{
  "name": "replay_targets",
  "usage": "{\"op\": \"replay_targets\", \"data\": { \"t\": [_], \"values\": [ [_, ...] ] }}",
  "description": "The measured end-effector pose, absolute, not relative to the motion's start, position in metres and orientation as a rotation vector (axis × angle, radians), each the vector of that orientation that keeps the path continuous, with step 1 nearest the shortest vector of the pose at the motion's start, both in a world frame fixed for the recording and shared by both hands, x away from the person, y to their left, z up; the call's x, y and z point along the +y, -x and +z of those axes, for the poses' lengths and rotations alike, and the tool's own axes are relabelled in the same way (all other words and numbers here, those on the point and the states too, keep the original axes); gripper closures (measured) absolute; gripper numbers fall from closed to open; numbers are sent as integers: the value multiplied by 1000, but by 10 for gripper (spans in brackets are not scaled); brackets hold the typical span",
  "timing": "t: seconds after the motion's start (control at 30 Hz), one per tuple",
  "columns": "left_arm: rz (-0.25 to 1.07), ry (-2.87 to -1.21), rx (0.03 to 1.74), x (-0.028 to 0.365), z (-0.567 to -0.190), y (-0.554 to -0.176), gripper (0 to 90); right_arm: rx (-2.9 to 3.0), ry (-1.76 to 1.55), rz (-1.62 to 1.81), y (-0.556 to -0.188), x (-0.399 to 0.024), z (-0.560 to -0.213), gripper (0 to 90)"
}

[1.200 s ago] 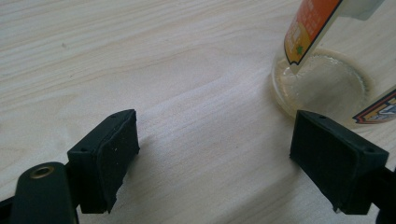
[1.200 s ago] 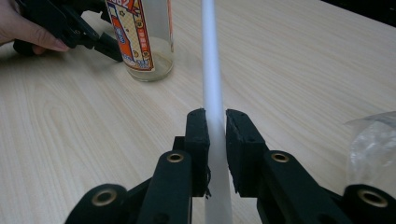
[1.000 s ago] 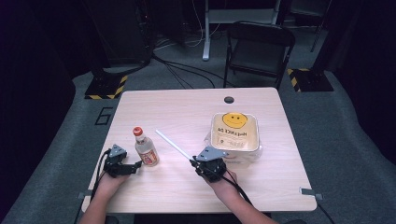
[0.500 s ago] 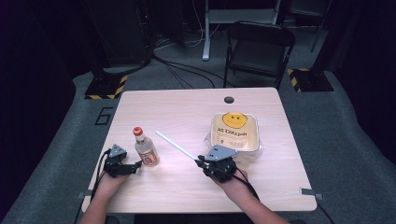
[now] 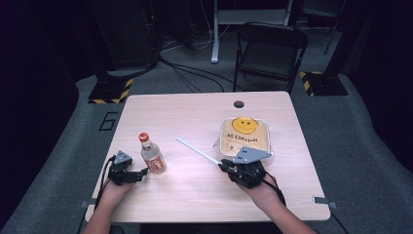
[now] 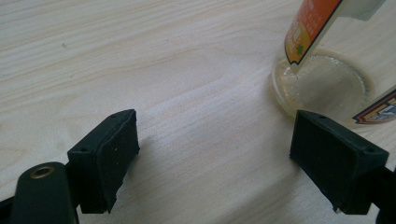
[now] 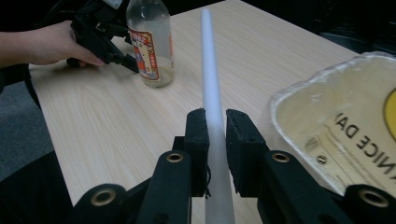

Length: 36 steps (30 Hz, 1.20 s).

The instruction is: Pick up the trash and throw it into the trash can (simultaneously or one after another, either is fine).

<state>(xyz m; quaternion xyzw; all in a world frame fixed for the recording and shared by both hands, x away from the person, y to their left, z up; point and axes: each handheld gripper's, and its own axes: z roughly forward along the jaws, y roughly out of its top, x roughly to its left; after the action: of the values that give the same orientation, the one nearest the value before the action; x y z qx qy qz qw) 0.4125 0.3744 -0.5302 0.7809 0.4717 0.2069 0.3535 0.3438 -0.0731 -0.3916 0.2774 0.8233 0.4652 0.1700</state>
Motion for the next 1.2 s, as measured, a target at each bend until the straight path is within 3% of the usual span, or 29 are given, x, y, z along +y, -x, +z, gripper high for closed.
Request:
{"op": "replay_targets", "data": {
  "t": [0.53, 1.2],
  "values": [
    [530, -2020, 1220, 374, -530, -413, 151, 2297, -780, 1385, -340, -87, -385, 794],
    [530, -2018, 1222, 374, -530, -413, 150, 2163, -907, 1305, -337, -154, -371, 792]
  ]
}}
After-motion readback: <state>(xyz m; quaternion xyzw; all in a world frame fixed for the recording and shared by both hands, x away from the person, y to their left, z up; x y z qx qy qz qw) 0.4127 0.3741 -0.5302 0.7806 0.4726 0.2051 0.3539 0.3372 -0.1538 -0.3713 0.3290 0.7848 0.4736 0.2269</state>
